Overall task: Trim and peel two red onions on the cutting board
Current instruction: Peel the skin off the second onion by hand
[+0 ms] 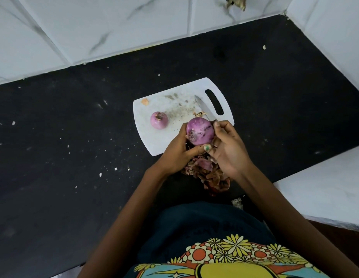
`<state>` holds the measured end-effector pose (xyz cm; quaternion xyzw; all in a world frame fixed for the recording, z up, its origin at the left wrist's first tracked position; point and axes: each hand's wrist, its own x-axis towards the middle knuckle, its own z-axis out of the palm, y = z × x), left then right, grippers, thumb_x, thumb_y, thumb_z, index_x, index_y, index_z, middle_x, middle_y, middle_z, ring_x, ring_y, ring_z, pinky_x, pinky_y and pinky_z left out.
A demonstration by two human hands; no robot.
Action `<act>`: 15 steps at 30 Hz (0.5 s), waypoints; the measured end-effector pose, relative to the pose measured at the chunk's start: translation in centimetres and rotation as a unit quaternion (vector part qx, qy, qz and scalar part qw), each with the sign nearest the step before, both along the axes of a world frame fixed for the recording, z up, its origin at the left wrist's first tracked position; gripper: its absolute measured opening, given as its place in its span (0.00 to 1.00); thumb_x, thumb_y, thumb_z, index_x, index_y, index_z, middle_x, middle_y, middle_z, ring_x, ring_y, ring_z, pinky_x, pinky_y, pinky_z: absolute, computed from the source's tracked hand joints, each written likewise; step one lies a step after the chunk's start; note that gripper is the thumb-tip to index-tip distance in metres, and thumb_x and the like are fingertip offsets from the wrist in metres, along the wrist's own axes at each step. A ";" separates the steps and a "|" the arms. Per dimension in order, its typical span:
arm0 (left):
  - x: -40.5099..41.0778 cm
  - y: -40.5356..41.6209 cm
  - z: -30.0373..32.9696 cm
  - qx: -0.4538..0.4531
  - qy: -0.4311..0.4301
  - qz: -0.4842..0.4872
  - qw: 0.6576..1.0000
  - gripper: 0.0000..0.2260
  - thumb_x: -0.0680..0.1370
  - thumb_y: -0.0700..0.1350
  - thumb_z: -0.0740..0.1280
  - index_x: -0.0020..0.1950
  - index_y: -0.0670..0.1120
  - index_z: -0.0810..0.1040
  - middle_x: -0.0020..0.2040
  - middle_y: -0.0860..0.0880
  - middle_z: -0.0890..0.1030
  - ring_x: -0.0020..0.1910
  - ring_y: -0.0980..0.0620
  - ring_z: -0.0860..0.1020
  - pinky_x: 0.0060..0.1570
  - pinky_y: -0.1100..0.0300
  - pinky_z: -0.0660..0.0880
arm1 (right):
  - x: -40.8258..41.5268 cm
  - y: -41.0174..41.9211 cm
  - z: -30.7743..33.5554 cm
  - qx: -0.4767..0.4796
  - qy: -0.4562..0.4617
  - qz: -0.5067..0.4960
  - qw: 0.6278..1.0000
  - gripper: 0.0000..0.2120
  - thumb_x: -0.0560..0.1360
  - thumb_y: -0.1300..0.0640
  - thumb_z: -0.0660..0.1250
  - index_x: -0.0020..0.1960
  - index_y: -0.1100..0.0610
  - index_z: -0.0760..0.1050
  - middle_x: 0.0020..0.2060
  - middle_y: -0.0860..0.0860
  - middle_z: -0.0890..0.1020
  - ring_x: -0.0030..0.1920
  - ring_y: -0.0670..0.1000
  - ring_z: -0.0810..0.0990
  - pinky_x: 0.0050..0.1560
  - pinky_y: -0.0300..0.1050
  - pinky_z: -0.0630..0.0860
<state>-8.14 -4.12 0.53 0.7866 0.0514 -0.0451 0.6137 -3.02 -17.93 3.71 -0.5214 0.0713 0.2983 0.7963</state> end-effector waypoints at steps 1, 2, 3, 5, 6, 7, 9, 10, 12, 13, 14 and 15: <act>-0.1 0.1 0.1 0.004 0.002 0.008 1.000 0.29 0.73 0.49 0.72 0.70 0.45 0.64 0.60 0.52 0.77 0.55 0.64 0.77 0.55 0.68 0.72 | 0.2 -0.1 0.1 -0.009 0.006 0.000 1.000 0.08 0.80 0.60 0.59 0.43 0.56 0.72 0.43 0.51 0.80 0.43 0.48 0.78 0.35 0.38 0.76; -0.2 0.2 0.3 0.012 -0.001 0.022 1.000 0.28 0.73 0.48 0.73 0.69 0.46 0.66 0.58 0.54 0.78 0.52 0.67 0.77 0.51 0.71 0.71 | 0.3 -0.2 0.2 -0.028 0.003 0.003 1.000 0.09 0.81 0.60 0.58 0.43 0.56 0.72 0.42 0.51 0.80 0.41 0.48 0.79 0.36 0.39 0.76; -0.2 0.2 0.5 0.020 -0.008 0.038 0.999 0.27 0.72 0.49 0.74 0.68 0.48 0.68 0.56 0.57 0.78 0.50 0.68 0.76 0.48 0.73 0.70 | 0.3 -0.3 0.1 -0.052 -0.005 0.009 0.999 0.09 0.81 0.59 0.58 0.44 0.56 0.73 0.41 0.51 0.80 0.40 0.47 0.79 0.36 0.40 0.77; -0.1 0.3 0.9 0.054 -0.018 0.059 0.997 0.28 0.71 0.54 0.75 0.68 0.53 0.69 0.56 0.59 0.79 0.50 0.65 0.77 0.48 0.69 0.71 | 0.3 -0.2 0.1 -0.087 -0.014 0.035 0.996 0.10 0.82 0.55 0.56 0.51 0.57 0.75 0.43 0.53 0.81 0.37 0.47 0.80 0.36 0.42 0.78; 0.0 0.4 1.0 0.087 -0.021 0.061 0.994 0.29 0.70 0.57 0.74 0.68 0.55 0.68 0.57 0.58 0.79 0.50 0.62 0.77 0.49 0.65 0.72 | 0.2 -0.1 0.1 -0.092 -0.016 0.048 0.994 0.13 0.82 0.52 0.55 0.56 0.58 0.74 0.46 0.54 0.82 0.38 0.48 0.81 0.36 0.43 0.78; 0.1 0.5 1.0 0.119 -0.024 0.058 0.991 0.30 0.70 0.59 0.73 0.69 0.57 0.67 0.59 0.59 0.78 0.50 0.60 0.76 0.49 0.62 0.73 | 0.1 0.1 0.0 -0.087 -0.014 0.056 0.995 0.14 0.82 0.51 0.55 0.60 0.58 0.73 0.49 0.56 0.81 0.38 0.49 0.81 0.37 0.43 0.79; 0.2 0.5 1.1 0.148 -0.036 0.048 0.987 0.32 0.70 0.62 0.71 0.71 0.60 0.64 0.63 0.59 0.76 0.56 0.58 0.76 0.52 0.57 0.75 | 0.0 0.4 0.1 -0.059 -0.004 0.052 0.997 0.14 0.82 0.52 0.56 0.62 0.59 0.72 0.50 0.58 0.81 0.37 0.49 0.82 0.37 0.44 0.80; 0.1 0.5 1.2 0.146 -0.037 0.045 0.988 0.32 0.71 0.63 0.69 0.72 0.61 0.63 0.65 0.59 0.75 0.59 0.58 0.75 0.55 0.54 0.75 | 0.0 0.5 0.2 -0.043 0.002 0.045 0.998 0.13 0.82 0.54 0.56 0.61 0.59 0.72 0.49 0.57 0.80 0.37 0.48 0.82 0.38 0.44 0.81; 0.1 0.5 1.3 0.141 -0.036 0.045 0.988 0.29 0.73 0.65 0.65 0.72 0.62 0.62 0.67 0.59 0.74 0.63 0.56 0.74 0.59 0.50 0.75 | 0.0 0.4 0.2 -0.027 0.010 0.035 0.999 0.10 0.82 0.56 0.56 0.57 0.59 0.73 0.48 0.58 0.80 0.40 0.51 0.82 0.41 0.45 0.82; 0.1 0.5 1.3 0.140 -0.034 0.047 0.988 0.27 0.74 0.65 0.63 0.71 0.63 0.62 0.66 0.59 0.74 0.63 0.56 0.74 0.60 0.49 0.74 | -0.1 0.4 0.2 -0.023 0.012 0.032 0.999 0.09 0.82 0.56 0.55 0.55 0.58 0.73 0.48 0.58 0.80 0.42 0.53 0.81 0.43 0.46 0.82; 0.1 0.4 1.4 0.139 -0.031 0.053 0.988 0.24 0.75 0.65 0.62 0.70 0.63 0.64 0.65 0.59 0.74 0.62 0.57 0.74 0.60 0.49 0.74 | -0.1 0.4 0.2 -0.020 0.014 0.030 0.999 0.09 0.82 0.57 0.55 0.54 0.58 0.73 0.48 0.58 0.80 0.44 0.54 0.81 0.44 0.47 0.82; 0.1 0.2 1.5 0.139 -0.028 0.062 0.988 0.22 0.76 0.65 0.61 0.69 0.63 0.65 0.64 0.60 0.75 0.61 0.57 0.75 0.59 0.49 0.74 | -0.2 0.5 0.1 -0.017 0.014 0.030 0.999 0.08 0.82 0.57 0.55 0.53 0.57 0.72 0.49 0.58 0.79 0.46 0.55 0.80 0.44 0.47 0.82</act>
